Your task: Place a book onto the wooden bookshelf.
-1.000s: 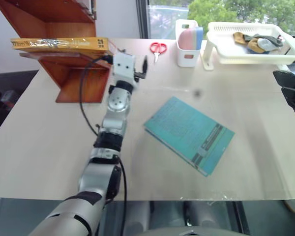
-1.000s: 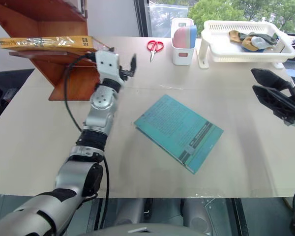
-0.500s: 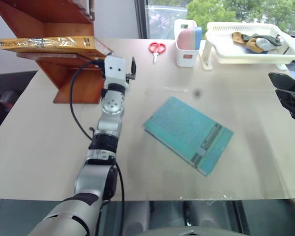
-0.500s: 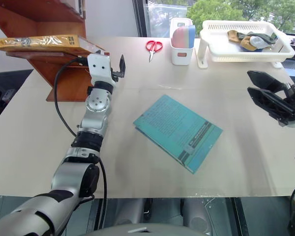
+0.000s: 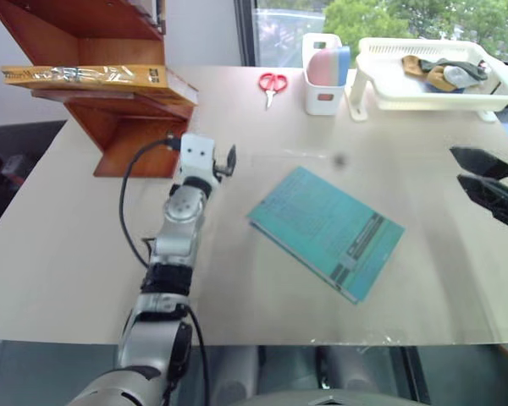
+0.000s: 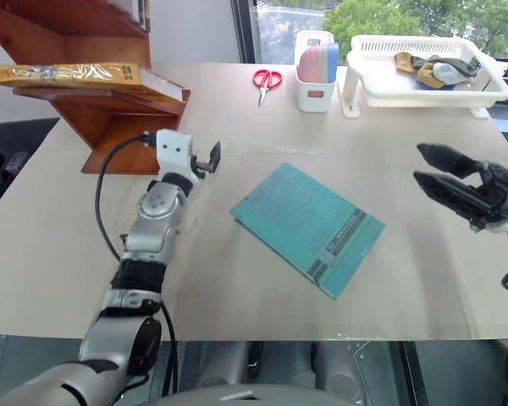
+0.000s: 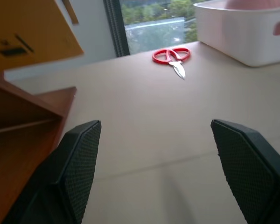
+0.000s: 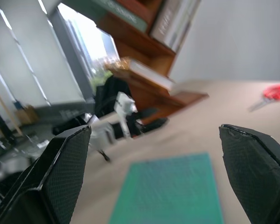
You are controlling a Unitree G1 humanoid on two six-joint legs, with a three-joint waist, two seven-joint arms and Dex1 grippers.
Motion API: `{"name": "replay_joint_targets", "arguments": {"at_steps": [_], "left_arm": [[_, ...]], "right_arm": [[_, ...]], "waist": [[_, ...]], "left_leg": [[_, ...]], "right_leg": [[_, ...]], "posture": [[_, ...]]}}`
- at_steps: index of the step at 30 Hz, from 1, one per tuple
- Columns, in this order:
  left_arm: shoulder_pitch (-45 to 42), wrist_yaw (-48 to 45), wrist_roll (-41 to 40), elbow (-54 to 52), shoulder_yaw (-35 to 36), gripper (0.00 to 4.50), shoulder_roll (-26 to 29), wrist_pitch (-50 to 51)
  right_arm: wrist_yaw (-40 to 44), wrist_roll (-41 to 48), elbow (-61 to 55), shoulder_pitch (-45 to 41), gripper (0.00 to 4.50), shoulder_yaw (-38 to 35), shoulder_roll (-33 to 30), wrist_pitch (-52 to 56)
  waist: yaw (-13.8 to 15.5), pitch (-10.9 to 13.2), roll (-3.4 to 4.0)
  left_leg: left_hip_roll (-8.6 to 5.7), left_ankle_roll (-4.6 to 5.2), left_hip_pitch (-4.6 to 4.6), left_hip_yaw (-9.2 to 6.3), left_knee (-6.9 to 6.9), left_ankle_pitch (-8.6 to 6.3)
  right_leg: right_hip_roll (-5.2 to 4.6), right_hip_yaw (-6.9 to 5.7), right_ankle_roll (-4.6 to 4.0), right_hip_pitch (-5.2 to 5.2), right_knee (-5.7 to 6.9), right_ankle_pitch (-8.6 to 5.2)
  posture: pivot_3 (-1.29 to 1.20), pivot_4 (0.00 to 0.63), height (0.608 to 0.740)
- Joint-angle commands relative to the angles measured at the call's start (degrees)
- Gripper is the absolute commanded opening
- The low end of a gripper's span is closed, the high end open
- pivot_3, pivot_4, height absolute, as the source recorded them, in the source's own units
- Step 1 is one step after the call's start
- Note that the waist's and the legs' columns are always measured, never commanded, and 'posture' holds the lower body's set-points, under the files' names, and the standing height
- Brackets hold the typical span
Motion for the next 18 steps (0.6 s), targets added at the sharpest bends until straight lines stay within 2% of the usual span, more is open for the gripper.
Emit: {"name": "replay_joint_targets", "arguments": {"at_steps": [1,6,11,18], "left_arm": [[5.4,-7.3,-5.5,-10.5,0.5,3.97,2.8,6.8],[13.5,-14.5,-11.7,-22.6,0.2,3.97,5.4,11.9],[22.1,-18.9,-17.9,-33.4,0.5,3.97,7.4,16.4],[29.1,-20.3,-20.2,-39.6,1.1,3.97,9.8,18.5]], "right_arm": [[1.6,-2.9,-1.1,2.3,4.5,0.6,-0.8,-2.3],[2.5,-10.1,-0.9,5.8,4.5,5.1,0.1,-7.4],[0.0,-20.9,3.9,7.2,4.5,8.7,2.1,-18.4],[-1.3,-24.5,6.5,8.8,4.5,8.6,5.0,-25.0]], "waist": [[0.0,0.0,0.02],[0.2,0.0,0.02],[0.2,0.0,0.03],[0.1,0.0,0.07]], "left_leg": [[0.0,0.0,0.03,0.0,-0.01,0.0],[0.07,0.0,0.11,-0.01,-0.02,0.0],[0.11,0.0,0.14,0.03,-0.06,-0.01],[0.15,-0.01,0.23,0.08,-0.13,0.0]], "right_leg": [[0.0,0.0,0.0,0.01,0.01,0.0],[-0.02,0.0,-0.01,0.08,0.03,0.0],[-0.07,0.05,-0.02,0.08,-0.02,-0.01],[-0.05,0.09,-0.03,0.1,-0.02,-0.02]], "posture": [[0.0,0.15,0.74],[0.0,0.15,0.74],[0.0,0.15,0.74],[0.0,0.15,0.74]]}}
